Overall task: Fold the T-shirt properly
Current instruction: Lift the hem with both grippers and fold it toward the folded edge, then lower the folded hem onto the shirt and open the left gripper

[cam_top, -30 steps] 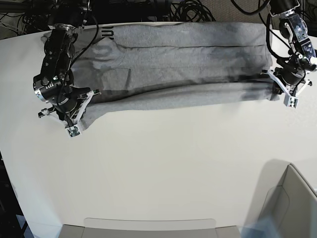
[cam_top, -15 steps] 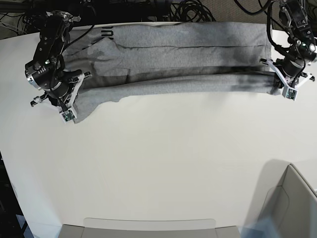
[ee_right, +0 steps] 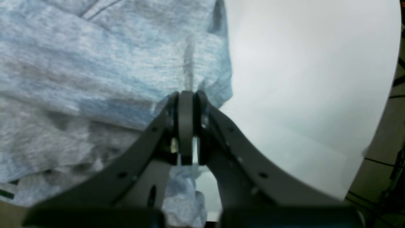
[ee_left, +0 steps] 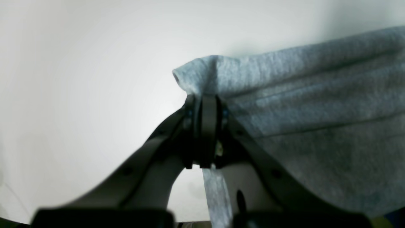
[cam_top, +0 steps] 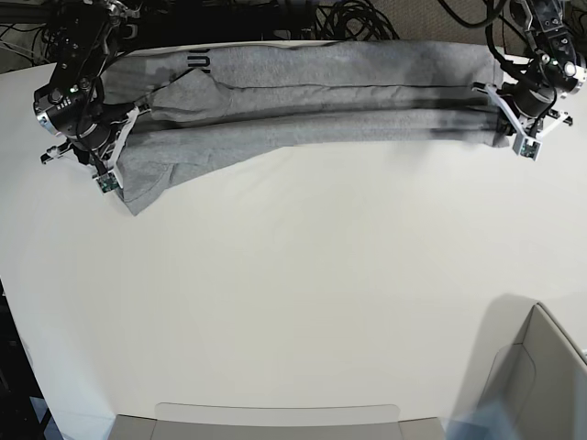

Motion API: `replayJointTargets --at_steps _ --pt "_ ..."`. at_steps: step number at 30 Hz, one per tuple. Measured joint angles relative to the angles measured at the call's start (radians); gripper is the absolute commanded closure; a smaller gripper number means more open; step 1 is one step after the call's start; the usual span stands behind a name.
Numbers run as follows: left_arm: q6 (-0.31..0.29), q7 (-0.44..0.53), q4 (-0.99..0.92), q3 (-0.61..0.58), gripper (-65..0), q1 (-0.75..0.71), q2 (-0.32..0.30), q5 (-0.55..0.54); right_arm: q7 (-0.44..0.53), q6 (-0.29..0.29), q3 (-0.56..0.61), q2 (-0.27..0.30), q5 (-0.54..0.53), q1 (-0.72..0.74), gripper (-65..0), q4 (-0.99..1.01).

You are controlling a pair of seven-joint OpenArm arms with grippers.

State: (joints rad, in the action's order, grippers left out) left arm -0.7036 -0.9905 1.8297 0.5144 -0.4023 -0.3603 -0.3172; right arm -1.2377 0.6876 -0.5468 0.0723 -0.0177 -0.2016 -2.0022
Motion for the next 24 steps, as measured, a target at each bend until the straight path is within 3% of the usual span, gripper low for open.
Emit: replayJointTargets --at_steps 8,24 --pt "-0.001 -0.003 0.004 0.062 0.0 -0.014 0.028 -0.004 0.000 0.000 -0.003 -0.004 -0.005 -0.031 0.0 -0.040" --pt "-0.003 0.002 -0.018 0.064 0.0 -0.060 0.034 -0.004 0.004 0.000 -0.004 -0.008 -0.003 -0.145 0.0 -0.039"
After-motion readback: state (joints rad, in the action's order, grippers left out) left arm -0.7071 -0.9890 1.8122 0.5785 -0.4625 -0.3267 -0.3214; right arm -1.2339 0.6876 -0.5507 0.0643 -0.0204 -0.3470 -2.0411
